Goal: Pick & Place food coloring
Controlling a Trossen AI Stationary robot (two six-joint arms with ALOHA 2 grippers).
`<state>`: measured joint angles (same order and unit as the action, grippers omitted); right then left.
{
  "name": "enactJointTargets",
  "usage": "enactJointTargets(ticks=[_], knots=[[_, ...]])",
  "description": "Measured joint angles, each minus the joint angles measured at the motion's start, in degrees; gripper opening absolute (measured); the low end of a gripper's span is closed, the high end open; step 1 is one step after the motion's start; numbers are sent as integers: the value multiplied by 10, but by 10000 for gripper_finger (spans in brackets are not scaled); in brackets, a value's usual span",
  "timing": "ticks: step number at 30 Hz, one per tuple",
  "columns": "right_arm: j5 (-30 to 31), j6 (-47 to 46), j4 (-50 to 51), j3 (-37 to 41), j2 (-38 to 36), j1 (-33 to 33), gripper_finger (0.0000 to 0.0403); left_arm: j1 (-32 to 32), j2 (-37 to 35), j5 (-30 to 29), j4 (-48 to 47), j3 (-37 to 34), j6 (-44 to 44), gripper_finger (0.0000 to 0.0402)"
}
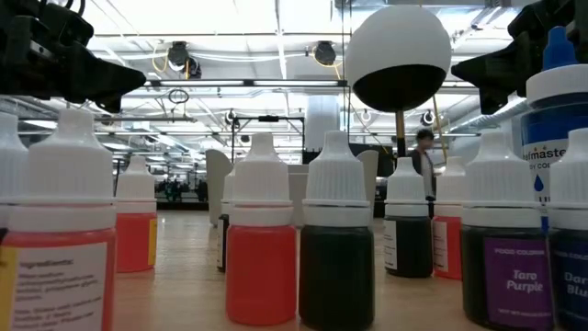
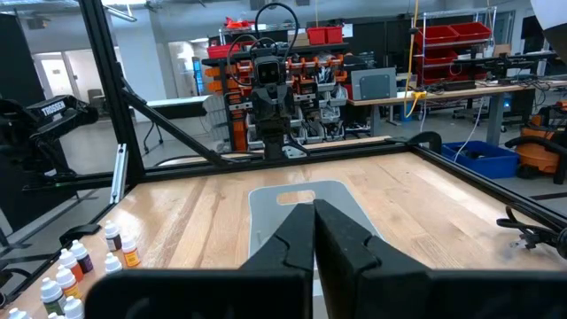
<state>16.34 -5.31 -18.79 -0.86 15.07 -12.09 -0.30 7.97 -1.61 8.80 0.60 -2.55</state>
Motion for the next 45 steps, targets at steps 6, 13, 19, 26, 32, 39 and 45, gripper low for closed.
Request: enactJointTargets(ticks=[6,13,19,26,32,39,45], knots=[[0,0,0,0,0,0,0,0,0,0,0,0,0,49],[0,0,0,0,0,0,0,0,0,0,0,0,0,49],[0,0,0,0,0,0,0,0,0,0,0,0,0,49],[0,0,-2,0,0,0,0,0,0,0,0,0,0,49],[1,1,-2,0,0,0,0,0,0,0,0,0,0,49],[1,-33,-2,0,0,0,0,0,0,0,3,0,7,49],[1,-44,-2,0,0,0,0,0,0,0,11,0,15,49]])
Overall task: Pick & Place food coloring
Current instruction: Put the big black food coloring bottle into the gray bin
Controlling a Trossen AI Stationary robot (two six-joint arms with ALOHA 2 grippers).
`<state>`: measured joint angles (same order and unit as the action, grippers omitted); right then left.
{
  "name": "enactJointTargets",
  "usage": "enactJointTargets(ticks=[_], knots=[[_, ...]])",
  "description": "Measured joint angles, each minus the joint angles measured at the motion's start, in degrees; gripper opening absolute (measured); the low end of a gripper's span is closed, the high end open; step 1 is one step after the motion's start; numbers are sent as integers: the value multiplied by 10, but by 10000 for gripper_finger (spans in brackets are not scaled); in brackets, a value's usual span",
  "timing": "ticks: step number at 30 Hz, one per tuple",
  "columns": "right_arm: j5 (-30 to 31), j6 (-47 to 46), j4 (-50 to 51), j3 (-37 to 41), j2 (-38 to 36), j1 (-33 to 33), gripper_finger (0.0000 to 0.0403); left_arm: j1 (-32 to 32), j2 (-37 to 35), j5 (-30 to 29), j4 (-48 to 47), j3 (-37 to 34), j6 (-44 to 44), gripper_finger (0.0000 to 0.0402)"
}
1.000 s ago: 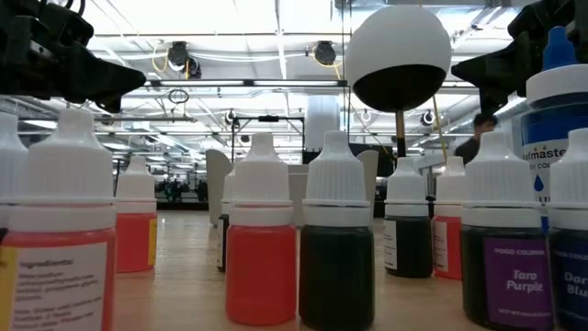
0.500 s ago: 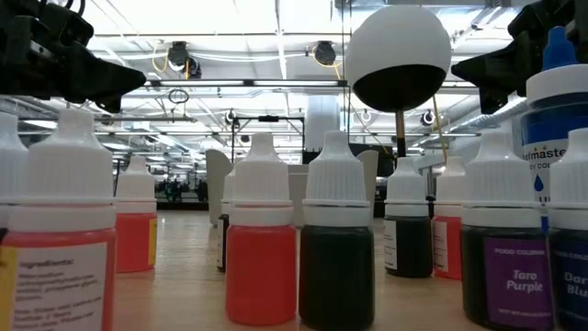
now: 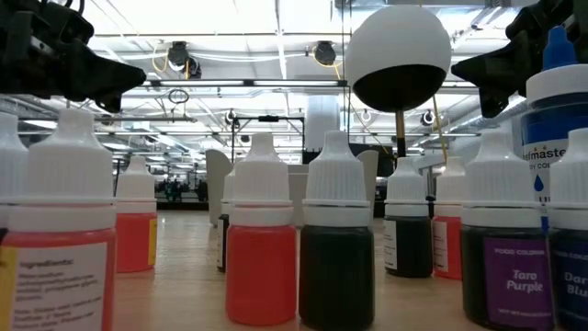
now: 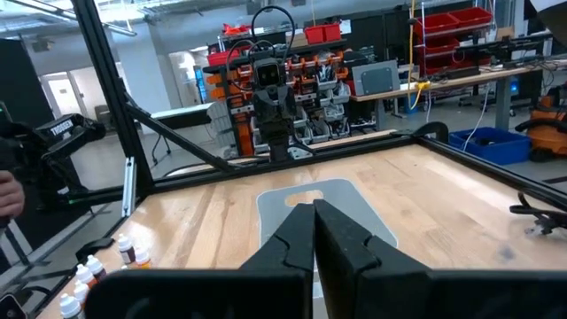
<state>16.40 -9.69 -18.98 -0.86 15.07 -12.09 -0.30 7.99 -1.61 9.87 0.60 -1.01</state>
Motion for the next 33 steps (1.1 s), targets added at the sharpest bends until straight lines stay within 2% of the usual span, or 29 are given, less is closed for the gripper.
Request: enactJointTargets(ticks=[10,16,19,24,28,33], knots=[[0,25,1,0,0,0,0,0,0,-4,15,0,14,49],[0,137,-77,-8,0,0,0,0,2,-14,8,0,56,49],[0,180,-61,-37,5,0,0,0,2,-16,7,0,58,49],[20,236,60,-166,48,-24,0,0,3,-35,-8,0,75,49],[96,256,197,-287,117,-80,0,0,3,-98,-35,0,107,49],[206,233,343,-423,206,-171,0,0,3,-107,-44,0,120,49]])
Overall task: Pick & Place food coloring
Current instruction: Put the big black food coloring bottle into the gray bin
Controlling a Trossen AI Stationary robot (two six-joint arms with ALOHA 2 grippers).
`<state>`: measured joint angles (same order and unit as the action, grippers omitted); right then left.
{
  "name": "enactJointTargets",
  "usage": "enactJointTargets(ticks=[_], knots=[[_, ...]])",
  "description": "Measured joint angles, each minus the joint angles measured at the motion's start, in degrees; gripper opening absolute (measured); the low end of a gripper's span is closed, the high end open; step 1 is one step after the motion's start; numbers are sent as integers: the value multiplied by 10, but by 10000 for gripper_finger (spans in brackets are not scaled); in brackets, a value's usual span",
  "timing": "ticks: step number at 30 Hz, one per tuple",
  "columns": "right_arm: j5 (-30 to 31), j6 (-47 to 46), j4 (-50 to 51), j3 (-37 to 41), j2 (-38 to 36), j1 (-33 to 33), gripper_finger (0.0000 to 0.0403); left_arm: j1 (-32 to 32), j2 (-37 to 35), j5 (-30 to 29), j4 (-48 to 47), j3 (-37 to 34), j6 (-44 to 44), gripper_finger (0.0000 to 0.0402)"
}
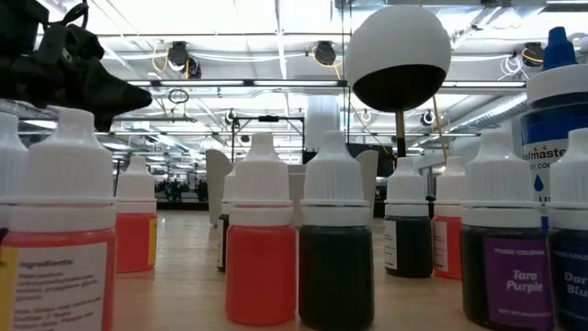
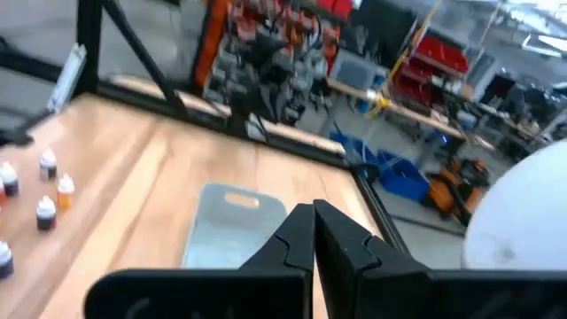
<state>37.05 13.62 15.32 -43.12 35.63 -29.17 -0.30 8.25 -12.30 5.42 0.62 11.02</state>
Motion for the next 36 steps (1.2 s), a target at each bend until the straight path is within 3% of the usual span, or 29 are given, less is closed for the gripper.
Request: enactJointTargets(ticks=[7,17,22,25,30,36], knots=[[163,-69,139,-137,140,-179,0,-7,0,3,4,0,-11,49],[321,-151,185,-263,342,-363,0,-53,0,49,-28,0,16,49],[335,-216,185,-286,393,-409,0,-72,0,49,-27,1,9,49],[330,-301,210,-286,415,-427,0,-77,0,47,-21,0,-5,49],[242,-447,251,-281,462,-431,3,-77,0,47,-17,0,-25,49],[227,-521,240,-266,520,-427,52,-77,0,42,-15,0,-38,49]])
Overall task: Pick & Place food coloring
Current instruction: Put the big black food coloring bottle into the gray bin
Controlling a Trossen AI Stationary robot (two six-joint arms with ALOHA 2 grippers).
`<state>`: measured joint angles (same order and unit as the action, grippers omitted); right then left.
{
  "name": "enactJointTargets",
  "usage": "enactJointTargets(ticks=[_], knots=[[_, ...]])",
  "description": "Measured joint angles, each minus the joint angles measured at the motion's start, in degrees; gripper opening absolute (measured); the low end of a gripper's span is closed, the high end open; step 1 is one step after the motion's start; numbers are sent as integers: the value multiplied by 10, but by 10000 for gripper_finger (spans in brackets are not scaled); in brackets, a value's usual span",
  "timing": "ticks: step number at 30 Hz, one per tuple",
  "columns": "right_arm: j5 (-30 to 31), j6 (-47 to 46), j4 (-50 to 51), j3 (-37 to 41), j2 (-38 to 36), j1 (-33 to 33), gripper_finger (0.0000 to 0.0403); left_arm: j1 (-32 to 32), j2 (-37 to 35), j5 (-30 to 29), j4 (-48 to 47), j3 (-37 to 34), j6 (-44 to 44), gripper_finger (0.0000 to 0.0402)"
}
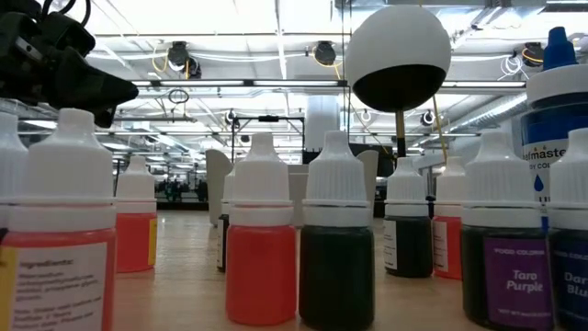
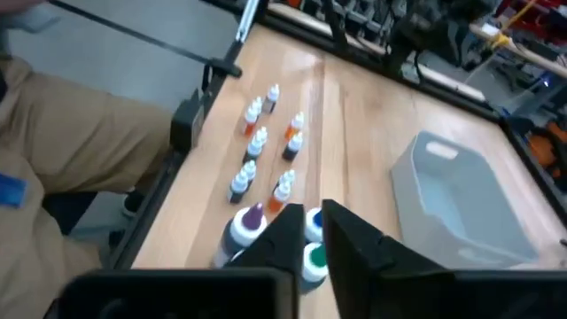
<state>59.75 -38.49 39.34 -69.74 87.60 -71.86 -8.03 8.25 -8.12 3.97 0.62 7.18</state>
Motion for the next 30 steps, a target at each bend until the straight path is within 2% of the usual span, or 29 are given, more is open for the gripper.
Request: enactJointTargets(ticks=[7,12,17,26,30], knots=[[-15,10,-57,37,30,11,140,0,0,-26,1,0,-2,49],[-16,1,-133,80,31,26,177,0,0,-26,5,0,-14,49],[-53,8,-207,118,31,46,193,0,0,-26,9,0,-15,49],[-132,8,-298,161,31,72,194,0,0,-25,23,0,-15,49],[-136,2,-319,175,31,74,196,0,0,-25,23,0,-14,49]])
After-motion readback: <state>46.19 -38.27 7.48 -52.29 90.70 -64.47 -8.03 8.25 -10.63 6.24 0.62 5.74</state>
